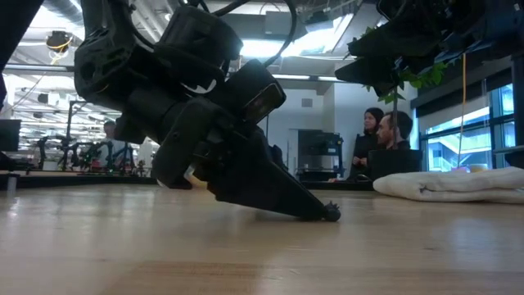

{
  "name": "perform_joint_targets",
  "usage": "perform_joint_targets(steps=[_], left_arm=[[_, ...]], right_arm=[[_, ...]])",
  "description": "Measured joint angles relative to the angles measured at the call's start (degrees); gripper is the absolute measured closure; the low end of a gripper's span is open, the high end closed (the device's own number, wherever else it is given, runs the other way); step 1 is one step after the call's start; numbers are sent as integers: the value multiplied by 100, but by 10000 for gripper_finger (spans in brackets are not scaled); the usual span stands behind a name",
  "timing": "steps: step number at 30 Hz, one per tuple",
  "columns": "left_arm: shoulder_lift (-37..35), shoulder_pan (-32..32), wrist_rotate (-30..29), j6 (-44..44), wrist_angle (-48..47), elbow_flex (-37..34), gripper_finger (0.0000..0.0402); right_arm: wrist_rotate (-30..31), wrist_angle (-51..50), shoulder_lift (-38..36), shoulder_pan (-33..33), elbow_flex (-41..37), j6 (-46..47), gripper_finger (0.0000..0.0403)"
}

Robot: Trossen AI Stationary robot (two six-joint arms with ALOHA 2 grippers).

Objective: Pick and placing Produce into tupperware
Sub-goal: Put the left blueberry into the transparent bin

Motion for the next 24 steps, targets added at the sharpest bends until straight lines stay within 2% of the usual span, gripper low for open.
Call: perform_joint_targets(steps=[7, 14, 19, 24], left_arm=[[0, -1, -53, -8, -29, -2, 355], [-104, 44, -26, -6, -118, -66, 343], [-788, 362, 68, -340, -839, -371, 354], [-1815, 893, -265, -617, -2128, -454, 351]], right_arm=[[0, -2, 0, 0, 0, 26, 151], [0, -1, 0, 0, 0, 49, 151], [-2, -8, 0, 0, 0, 200, 151], [-2, 12, 0, 0, 0, 187, 151]])
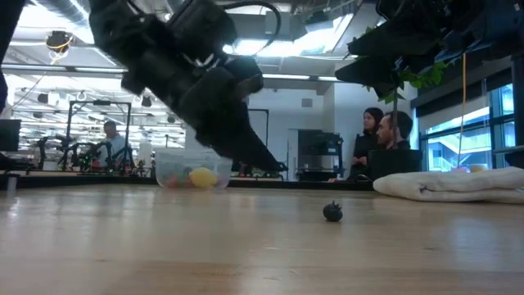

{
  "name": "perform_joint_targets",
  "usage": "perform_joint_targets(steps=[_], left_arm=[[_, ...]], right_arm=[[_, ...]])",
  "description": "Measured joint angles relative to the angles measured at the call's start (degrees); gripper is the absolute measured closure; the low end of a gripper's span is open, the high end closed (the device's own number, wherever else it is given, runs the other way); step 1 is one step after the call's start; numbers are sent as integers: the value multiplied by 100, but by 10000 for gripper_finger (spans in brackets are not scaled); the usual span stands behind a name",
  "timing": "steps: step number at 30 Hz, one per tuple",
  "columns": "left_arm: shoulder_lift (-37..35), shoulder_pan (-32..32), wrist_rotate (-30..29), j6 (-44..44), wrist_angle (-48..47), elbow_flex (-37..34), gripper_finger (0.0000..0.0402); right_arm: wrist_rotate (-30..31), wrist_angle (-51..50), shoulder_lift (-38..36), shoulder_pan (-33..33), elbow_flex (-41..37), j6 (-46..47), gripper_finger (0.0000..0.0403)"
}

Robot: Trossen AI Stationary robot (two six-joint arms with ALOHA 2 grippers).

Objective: Pick and placing Produce into tupperware
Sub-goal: Put the left blueberry into the transparent bin

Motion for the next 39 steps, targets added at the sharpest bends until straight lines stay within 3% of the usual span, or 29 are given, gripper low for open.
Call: perform_joint_targets(steps=[6, 11, 15, 20, 26, 35, 39], left_arm=[[-1398, 804, -689, 338, -1198, -2, 351], [-2413, 1813, -781, 338, -1817, 0, 356], [-2737, 2675, -804, 322, -2307, 4, 346], [-2659, 3595, -801, 182, -2768, 5, 354], [-2238, 4203, -576, -11, -2849, 6, 351], [-1128, 4356, -448, -31, -2625, 15, 355], [-996, 4368, -495, 20, -2435, 22, 352]], right_arm=[[0, 5, 0, 0, 0, -21, 151], [0, 5, 0, 0, 0, -43, 151], [0, 5, 0, 0, 0, -60, 151], [2, 33, 0, -4, 0, -180, 151], [2, 35, 0, -123, 0, -187, 151], [2, 22, 0, -264, 0, -182, 151], [2, 16, 0, -264, 0, -182, 151]])
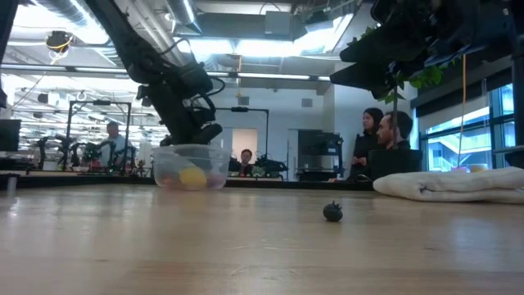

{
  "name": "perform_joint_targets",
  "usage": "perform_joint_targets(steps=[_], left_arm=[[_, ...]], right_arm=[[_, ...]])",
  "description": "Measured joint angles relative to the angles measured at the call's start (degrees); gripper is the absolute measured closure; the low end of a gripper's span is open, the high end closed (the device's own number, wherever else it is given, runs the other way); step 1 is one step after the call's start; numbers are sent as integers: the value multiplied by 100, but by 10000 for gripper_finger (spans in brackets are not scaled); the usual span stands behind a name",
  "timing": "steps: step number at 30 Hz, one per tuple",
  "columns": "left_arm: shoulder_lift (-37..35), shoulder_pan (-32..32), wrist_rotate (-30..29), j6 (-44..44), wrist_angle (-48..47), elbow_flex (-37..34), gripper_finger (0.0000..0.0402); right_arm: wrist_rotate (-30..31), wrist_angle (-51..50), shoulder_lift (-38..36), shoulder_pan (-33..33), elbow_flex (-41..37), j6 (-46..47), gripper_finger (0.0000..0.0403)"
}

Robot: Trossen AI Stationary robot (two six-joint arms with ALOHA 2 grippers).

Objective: Pick and placing Produce into tupperware
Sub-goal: Put the left blueberry into the transparent bin

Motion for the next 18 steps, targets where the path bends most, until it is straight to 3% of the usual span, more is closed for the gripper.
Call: perform_joint_targets(steps=[6, 18], left_arm=[[-35, 9, 65, 38, 6, -2, 334], [-44, 9, -108, -193, -131, -2, 339]], right_arm=[[0, -7, 0, 0, 0, 13, 151], [0, -6, 0, 0, 0, 14, 151]])
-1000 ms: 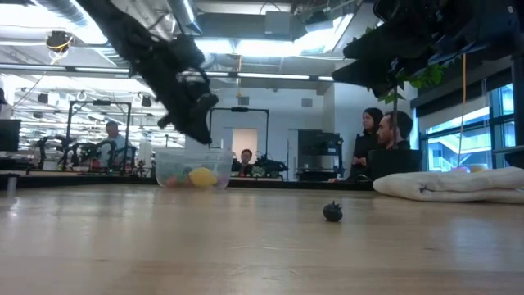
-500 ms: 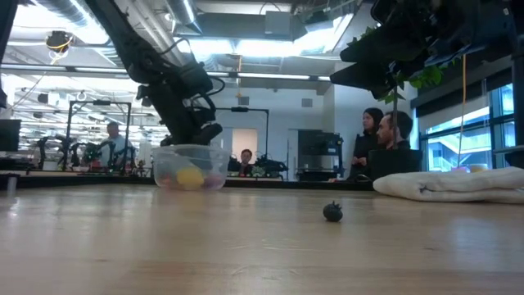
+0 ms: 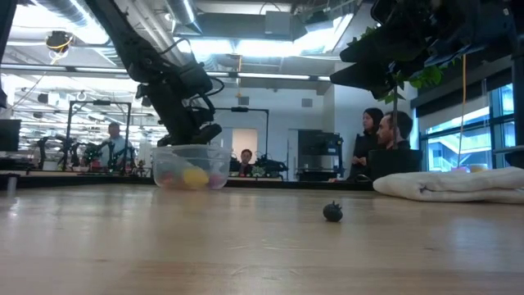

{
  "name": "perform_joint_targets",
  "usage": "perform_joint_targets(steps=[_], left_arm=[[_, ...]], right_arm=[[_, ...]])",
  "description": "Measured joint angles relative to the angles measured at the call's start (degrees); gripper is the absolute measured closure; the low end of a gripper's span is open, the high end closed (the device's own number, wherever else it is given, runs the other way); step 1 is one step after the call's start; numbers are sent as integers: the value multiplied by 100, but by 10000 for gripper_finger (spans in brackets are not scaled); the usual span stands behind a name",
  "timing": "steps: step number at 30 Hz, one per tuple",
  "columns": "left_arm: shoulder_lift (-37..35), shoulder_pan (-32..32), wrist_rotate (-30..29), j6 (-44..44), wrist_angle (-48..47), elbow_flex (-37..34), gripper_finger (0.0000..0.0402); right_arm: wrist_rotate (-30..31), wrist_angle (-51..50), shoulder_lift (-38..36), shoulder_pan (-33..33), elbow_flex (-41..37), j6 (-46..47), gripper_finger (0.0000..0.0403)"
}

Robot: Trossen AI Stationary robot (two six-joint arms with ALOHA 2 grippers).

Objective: Pick and placing Produce into tupperware
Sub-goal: Put the left blueberry into the transparent bin

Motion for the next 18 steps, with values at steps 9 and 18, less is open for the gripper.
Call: perform_joint_targets(steps=[9, 18], left_arm=[[-22, -118, -278, -352, -663, 11, 341], [11, -204, -295, -464, -688, 158, 330]], right_arm=[[0, -16, 0, 0, 0, -3, 151], [0, -23, 0, 0, 0, 16, 151]])
